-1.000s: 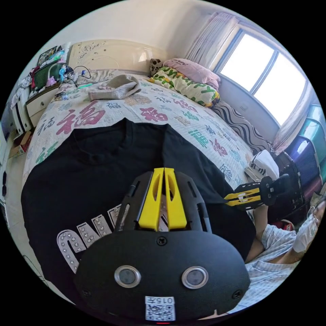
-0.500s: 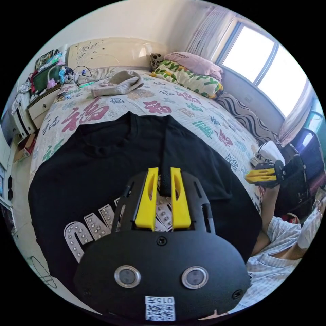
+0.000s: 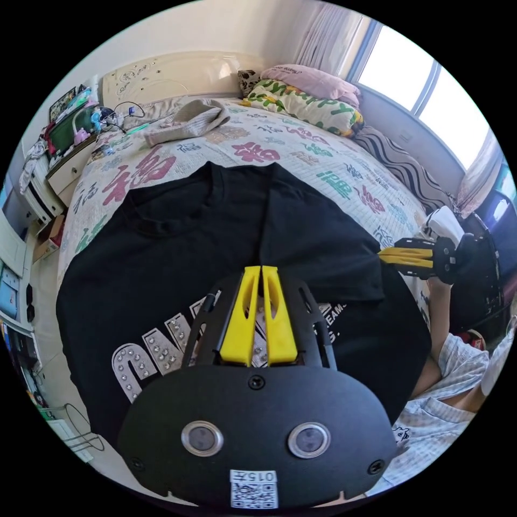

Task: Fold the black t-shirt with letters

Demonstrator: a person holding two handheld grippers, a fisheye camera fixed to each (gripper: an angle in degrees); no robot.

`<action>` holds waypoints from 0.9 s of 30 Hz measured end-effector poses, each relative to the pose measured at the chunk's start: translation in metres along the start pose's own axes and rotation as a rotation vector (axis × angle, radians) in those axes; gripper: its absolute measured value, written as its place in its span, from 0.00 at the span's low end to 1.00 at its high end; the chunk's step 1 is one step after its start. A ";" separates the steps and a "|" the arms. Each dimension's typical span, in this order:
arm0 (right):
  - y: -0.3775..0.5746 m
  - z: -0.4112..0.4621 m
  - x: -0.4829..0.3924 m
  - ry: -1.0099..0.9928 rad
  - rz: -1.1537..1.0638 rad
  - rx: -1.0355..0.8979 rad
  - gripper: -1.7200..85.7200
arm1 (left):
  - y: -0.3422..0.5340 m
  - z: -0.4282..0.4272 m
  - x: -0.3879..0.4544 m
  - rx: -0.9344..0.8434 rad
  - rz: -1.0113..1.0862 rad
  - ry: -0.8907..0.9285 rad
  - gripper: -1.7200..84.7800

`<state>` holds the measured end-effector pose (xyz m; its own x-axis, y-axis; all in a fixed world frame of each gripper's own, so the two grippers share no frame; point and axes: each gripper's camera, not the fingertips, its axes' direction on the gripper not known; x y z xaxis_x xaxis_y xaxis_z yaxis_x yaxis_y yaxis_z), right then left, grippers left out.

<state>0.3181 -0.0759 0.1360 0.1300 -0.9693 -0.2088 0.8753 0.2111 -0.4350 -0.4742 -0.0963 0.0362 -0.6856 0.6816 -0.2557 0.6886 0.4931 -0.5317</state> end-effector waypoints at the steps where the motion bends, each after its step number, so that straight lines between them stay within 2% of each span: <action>1: 0.000 -0.007 0.003 -0.013 0.023 0.023 0.01 | 0.003 0.006 0.003 -0.015 0.003 -0.007 0.04; 5: -0.005 -0.051 -0.001 -0.072 0.051 0.251 0.03 | 0.020 -0.011 0.013 0.067 -0.003 -0.044 0.09; 7: -0.015 -0.057 -0.014 -0.118 0.005 0.291 0.07 | 0.029 -0.016 0.020 0.088 0.009 -0.035 0.10; 8: -0.026 -0.052 -0.024 -0.130 -0.032 0.241 0.10 | 0.034 -0.015 0.022 0.079 0.014 -0.026 0.10; 12: -0.051 -0.016 -0.044 -0.125 -0.104 0.033 0.10 | 0.045 0.005 0.013 0.009 0.003 0.017 0.07; 14: -0.054 -0.021 -0.038 -0.164 -0.097 0.056 0.05 | 0.056 0.008 0.005 0.032 -0.002 0.085 0.03; 18: -0.056 -0.045 -0.027 -0.223 -0.088 0.166 0.01 | 0.077 -0.007 0.003 0.129 -0.004 0.080 0.02; 21: -0.068 -0.033 -0.031 -0.257 -0.124 0.080 0.01 | 0.093 -0.012 0.004 0.144 0.017 0.042 0.02; 22: -0.074 -0.023 -0.036 -0.249 -0.143 0.022 0.01 | 0.098 -0.004 0.000 0.109 0.018 0.039 0.02; 24: -0.079 -0.027 -0.037 -0.233 -0.144 0.027 0.01 | 0.106 0.015 -0.007 0.043 0.011 0.030 0.03; 27: -0.083 -0.036 -0.030 -0.257 -0.126 0.045 0.03 | 0.132 0.021 -0.027 0.068 -0.044 0.139 0.07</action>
<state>0.2250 -0.0602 0.1471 0.1275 -0.9889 0.0760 0.9113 0.0865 -0.4026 -0.3701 -0.0613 -0.0441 -0.6723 0.7306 -0.1190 0.6375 0.4898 -0.5947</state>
